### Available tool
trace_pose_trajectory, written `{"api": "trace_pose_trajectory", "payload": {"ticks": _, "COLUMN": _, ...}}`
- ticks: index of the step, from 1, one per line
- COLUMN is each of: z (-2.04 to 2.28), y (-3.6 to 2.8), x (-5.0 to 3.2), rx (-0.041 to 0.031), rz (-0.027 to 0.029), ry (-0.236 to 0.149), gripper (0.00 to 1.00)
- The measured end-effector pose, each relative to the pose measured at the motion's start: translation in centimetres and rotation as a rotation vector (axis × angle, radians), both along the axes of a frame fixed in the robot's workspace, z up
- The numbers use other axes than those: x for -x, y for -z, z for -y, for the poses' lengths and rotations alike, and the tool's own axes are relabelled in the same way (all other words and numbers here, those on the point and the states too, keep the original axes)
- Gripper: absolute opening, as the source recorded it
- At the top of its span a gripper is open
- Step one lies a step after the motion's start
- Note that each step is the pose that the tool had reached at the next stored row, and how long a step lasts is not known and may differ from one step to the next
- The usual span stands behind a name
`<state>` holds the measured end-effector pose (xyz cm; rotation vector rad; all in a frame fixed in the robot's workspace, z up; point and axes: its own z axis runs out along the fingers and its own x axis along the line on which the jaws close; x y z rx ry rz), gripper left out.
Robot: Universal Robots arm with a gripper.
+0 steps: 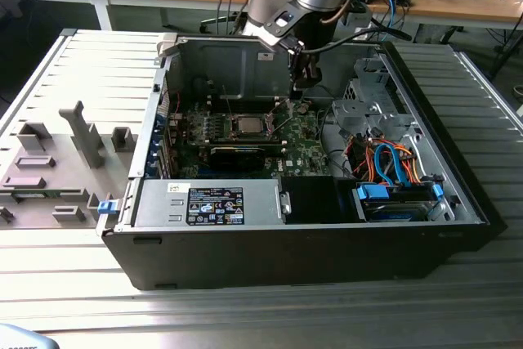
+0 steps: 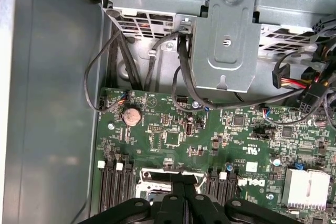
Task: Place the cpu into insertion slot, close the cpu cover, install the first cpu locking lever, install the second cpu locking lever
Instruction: 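Close the cpu cover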
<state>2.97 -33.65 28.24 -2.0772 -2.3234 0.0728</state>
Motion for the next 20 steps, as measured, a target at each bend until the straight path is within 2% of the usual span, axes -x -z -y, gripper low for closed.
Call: {"api": "trace_pose_trajectory", "payload": {"ticks": 20, "z": 0.0, "y": 0.53, "x": -0.84, "rx": 0.0, "rz": 0.0, "ry": 0.0, "gripper": 0.11}}
